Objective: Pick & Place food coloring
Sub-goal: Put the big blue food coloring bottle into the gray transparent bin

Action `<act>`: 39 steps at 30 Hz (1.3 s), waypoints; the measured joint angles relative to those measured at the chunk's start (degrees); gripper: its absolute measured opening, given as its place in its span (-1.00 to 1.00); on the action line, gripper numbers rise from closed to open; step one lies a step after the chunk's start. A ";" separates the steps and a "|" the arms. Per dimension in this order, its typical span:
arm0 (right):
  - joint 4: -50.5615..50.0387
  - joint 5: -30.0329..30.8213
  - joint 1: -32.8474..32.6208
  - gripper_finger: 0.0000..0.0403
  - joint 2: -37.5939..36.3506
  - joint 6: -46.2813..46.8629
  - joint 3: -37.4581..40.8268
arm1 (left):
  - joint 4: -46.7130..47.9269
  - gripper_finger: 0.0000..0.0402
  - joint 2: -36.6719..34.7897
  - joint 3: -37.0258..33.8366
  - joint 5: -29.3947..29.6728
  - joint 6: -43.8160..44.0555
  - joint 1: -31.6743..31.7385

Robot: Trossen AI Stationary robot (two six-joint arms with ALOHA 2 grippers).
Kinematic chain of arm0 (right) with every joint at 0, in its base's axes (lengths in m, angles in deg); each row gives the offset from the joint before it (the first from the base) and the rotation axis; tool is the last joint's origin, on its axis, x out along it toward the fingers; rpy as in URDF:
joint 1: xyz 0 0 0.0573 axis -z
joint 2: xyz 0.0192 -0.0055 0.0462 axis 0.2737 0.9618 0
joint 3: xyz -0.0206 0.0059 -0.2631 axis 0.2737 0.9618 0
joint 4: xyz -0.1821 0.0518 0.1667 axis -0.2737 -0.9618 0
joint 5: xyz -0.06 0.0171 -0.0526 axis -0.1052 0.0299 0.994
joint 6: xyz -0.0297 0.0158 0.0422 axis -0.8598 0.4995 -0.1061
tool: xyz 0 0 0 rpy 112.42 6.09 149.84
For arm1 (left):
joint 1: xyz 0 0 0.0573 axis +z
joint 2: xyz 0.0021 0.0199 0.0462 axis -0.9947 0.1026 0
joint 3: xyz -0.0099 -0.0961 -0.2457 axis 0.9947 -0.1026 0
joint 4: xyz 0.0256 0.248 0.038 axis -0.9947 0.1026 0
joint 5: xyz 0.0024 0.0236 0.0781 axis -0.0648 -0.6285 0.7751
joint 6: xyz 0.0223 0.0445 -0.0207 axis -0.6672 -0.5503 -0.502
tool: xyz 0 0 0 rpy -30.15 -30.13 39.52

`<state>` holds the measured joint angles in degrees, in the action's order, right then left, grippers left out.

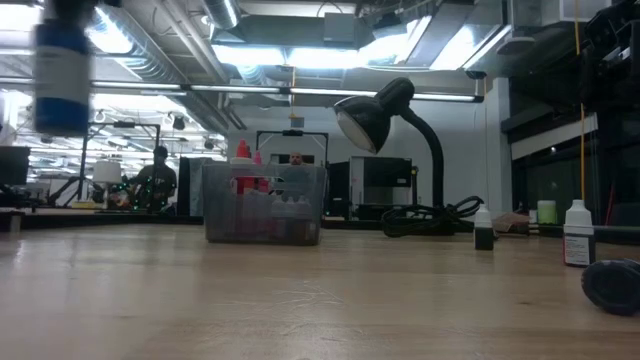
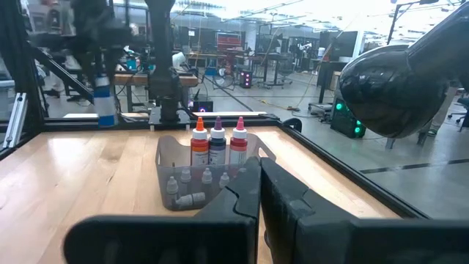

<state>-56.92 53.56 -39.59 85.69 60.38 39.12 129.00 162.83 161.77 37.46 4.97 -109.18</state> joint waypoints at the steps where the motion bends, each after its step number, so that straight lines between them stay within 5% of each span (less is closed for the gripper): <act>1: 0.00 0.00 0.01 -0.93 0.02 -0.01 -0.01 | 0.37 -0.42 -0.70 0.00 0.36 -2.48 1.24; 18: 0.00 0.00 0.00 -0.93 0.02 0.00 -0.01 | -0.52 -0.42 -1.16 0.04 5.05 -38.81 19.91; 30: 0.01 0.00 0.00 -0.93 0.02 0.00 -0.02 | -1.75 -0.42 7.88 11.46 7.87 -47.23 23.79; 39: 0.01 0.00 0.00 -0.93 0.02 0.00 -0.02 | -2.27 -0.42 11.58 12.37 5.20 -48.57 23.57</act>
<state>-56.92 53.56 -39.59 85.71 60.38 39.10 126.73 174.41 174.14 42.67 -43.61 -85.61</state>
